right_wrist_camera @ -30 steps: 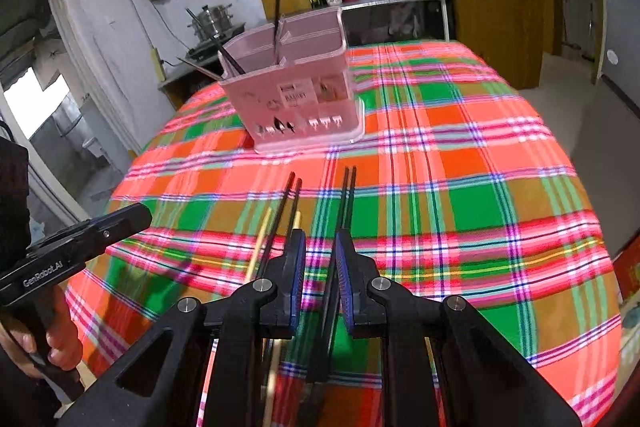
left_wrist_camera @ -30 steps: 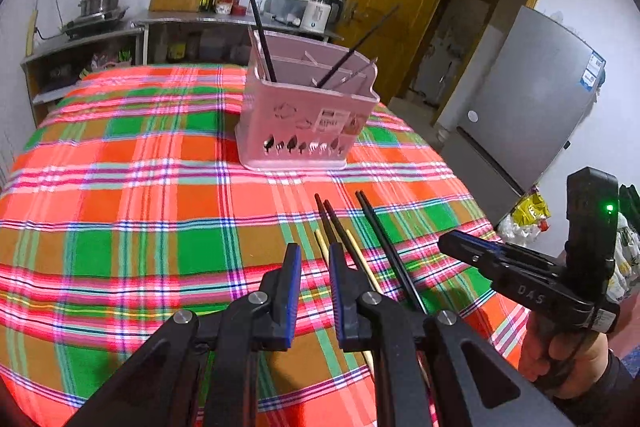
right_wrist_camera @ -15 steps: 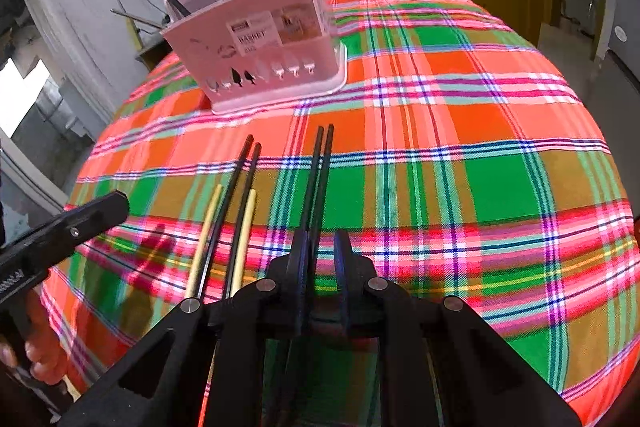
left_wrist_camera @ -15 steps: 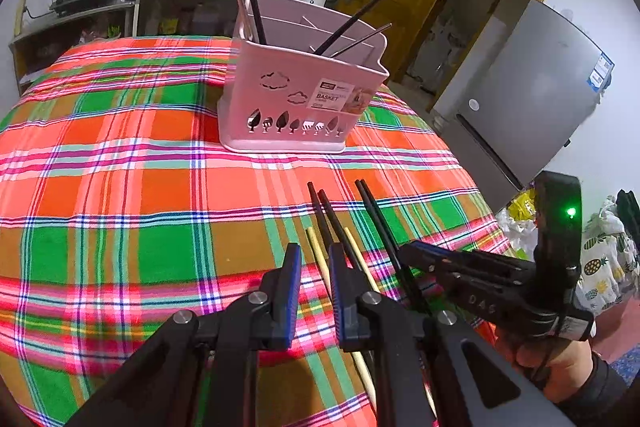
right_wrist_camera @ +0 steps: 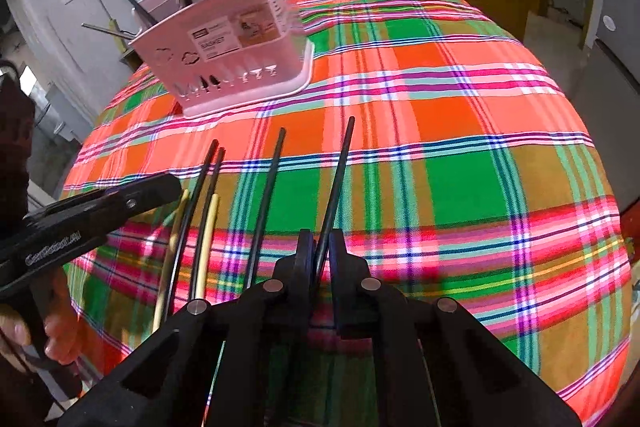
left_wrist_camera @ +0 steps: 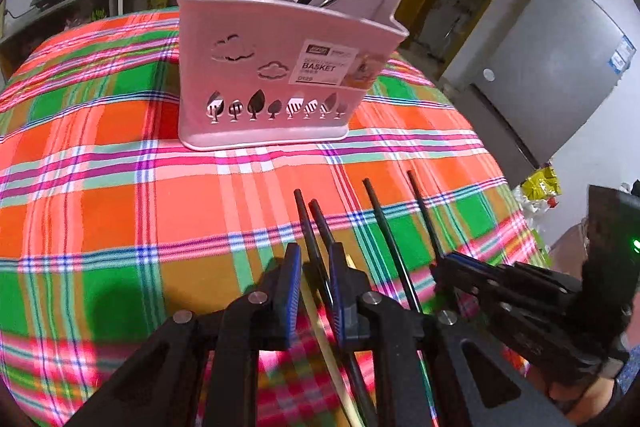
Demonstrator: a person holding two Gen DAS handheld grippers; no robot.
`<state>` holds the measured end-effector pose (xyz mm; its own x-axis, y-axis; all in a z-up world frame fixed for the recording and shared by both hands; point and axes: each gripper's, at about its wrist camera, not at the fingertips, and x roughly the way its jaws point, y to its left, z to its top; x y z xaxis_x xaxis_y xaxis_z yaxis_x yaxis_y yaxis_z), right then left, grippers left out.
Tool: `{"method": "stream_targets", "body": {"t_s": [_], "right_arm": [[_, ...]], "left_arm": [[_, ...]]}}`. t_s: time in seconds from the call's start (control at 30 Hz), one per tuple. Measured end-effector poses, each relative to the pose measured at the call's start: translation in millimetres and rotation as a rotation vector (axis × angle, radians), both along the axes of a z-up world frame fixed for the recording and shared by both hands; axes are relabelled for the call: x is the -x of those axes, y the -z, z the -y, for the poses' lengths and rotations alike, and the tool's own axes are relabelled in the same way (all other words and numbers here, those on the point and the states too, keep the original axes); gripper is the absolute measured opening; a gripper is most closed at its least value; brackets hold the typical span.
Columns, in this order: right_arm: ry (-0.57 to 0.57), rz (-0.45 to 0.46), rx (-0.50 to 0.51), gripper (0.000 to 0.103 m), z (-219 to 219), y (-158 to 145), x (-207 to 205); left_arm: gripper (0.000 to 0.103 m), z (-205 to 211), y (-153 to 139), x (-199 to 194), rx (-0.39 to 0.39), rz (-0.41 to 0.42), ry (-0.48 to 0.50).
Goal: Organize utensils
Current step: 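Move both open grippers back to the remaining chopsticks on the cloth, then close the left gripper on a black chopstick while the right gripper grasps another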
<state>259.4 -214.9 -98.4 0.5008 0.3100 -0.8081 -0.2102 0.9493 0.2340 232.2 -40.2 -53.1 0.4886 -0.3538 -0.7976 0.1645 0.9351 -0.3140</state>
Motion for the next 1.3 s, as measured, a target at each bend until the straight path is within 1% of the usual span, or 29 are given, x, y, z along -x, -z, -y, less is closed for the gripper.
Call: {"method": "stream_targets", "body": {"t_s": [0.2,0.3,0.43,0.57,0.73,0.9,1.13,1.3], "right_arm": [[0.012,-0.006,-0.014,0.008,3,1,-7],[0.018,-0.009,-0.02,0.008,3,2,-10],[0.025,-0.016,-0.019,0.008,2,3,-16],[0.04,-0.032,-0.01,0.008,2,2,-27],[0.059,-0.052,-0.01,0.008,2,2,-39],[0.064,-0.058,-0.007,0.008,0,1,-54],[0.069,-0.067,-0.028,0.008,0,2,-72],[0.052,-0.067,-0.032,0.006,0,1,-75]], "left_arm": [[0.013,7,12,-11,-0.044,-0.038,0.0],[0.013,10,14,-11,-0.061,-0.027,0.001],[0.013,15,14,-14,-0.104,-0.03,0.005],[0.013,22,15,-17,-0.126,-0.035,0.006],[0.011,18,17,-21,-0.099,-0.043,-0.002],[0.009,15,18,-22,-0.094,-0.039,-0.007],[0.007,14,17,-24,-0.087,-0.036,-0.01],[0.004,11,15,-27,-0.049,-0.044,-0.02]]}}
